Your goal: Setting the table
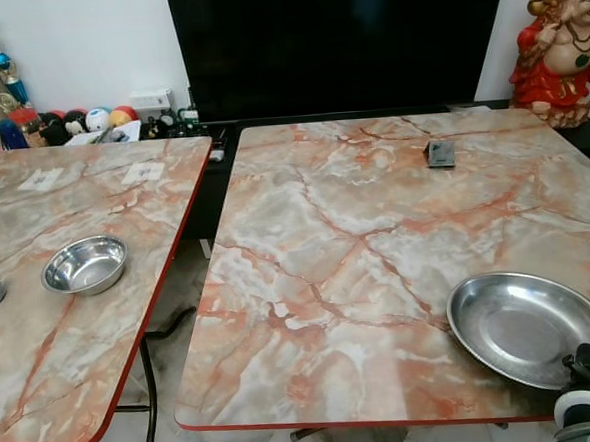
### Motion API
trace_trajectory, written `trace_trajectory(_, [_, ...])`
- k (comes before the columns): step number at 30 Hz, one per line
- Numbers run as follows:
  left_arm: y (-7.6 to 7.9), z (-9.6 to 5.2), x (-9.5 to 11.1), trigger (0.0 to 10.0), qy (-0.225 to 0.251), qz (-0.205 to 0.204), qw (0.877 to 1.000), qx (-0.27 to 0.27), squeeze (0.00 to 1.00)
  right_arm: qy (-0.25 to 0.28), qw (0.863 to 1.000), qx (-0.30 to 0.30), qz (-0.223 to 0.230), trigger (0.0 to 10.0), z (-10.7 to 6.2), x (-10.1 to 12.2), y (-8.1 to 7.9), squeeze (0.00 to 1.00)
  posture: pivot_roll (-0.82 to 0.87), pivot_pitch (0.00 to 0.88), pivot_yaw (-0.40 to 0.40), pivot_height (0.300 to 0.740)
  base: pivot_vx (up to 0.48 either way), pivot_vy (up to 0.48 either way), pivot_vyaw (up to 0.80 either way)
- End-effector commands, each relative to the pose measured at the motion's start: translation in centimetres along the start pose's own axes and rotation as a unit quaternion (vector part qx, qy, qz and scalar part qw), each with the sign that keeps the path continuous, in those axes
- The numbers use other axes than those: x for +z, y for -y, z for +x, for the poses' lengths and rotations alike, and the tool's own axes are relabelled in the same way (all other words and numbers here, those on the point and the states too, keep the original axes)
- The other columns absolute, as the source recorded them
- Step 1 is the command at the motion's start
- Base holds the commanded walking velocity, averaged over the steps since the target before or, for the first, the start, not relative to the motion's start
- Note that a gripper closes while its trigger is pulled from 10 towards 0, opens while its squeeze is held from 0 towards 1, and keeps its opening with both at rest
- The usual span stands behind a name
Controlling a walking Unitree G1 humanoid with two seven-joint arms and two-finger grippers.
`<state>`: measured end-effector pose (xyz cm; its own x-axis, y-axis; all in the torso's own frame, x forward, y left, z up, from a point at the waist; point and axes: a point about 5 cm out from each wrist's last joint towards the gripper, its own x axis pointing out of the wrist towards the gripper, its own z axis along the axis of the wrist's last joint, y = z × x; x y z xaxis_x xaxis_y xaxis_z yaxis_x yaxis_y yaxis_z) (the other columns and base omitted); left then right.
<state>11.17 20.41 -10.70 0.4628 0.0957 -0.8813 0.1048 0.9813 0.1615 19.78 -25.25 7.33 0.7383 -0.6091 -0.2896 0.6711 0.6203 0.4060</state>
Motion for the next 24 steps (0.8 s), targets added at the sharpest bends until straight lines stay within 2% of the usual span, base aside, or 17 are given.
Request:
trace_trajectory(1, [1.1, 0.0, -0.1, 10.0, -0.004, 0.016, 1.0, -0.026, 0.0, -0.012, 1.0, 0.003, 0.012, 10.0, -0.5, -0.5, -0.3, 0.59, -0.08, 0.0, 0.009, 0.74, 0.0, 0.0, 0.0])
trace_trajectory(2, [1.1, 0.0, -0.1, 10.0, -0.004, 0.016, 1.0, -0.026, 0.0, -0.013, 1.0, 0.001, 0.011, 10.0, -0.6, -0.5, -0.3, 0.66, -0.08, 0.0, 0.009, 0.74, 0.0, 0.0, 0.0])
trace_trajectory(16, [1.2, 0.0, 0.0, 10.0, -0.002, 0.014, 1.0, -0.028, 0.0, -0.002, 1.0, -0.013, -0.003, 10.0, -0.9, 0.2, 0.1, 0.6, -0.08, 0.0, 0.003, 0.74, 0.0, 0.0, 0.0])
trace_trajectory(17, [1.2, 0.0, 0.0, 10.0, -0.002, 0.014, 1.0, -0.028, 0.0, 0.004, 1.0, -0.015, -0.008, 10.0, -1.0, 0.4, 0.1, 0.22, -0.09, 0.0, 0.002, 0.74, 0.0, 0.0, 0.0])
trace_trajectory(18, [1.2, 0.0, 0.0, 10.0, -0.002, 0.013, 1.0, -0.028, 0.0, 0.01, 1.0, -0.018, -0.012, 10.0, -1.0, 0.6, 0.2, 0.02, -0.09, 0.0, 0.002, 0.74, 0.0, 0.0, 0.0])
trace_trajectory(22, [1.2, 0.0, 0.0, 10.0, -0.003, 0.012, 1.0, -0.029, 0.0, 0.031, 0.999, -0.028, -0.021, 10.0, -1.2, 1.3, 0.3, 0.0, -0.09, 0.0, 0.0, 0.74, 0.0, 0.0, 0.0])
trace_trajectory(24, [1.2, 0.0, 0.0, 10.0, -0.002, 0.011, 1.0, -0.029, 0.0, 0.059, 0.997, -0.026, -0.048, 10.0, -1.2, 2.2, 0.1, 0.0, -0.09, 0.0, 0.0, 0.74, 0.0, 0.0, 0.0])
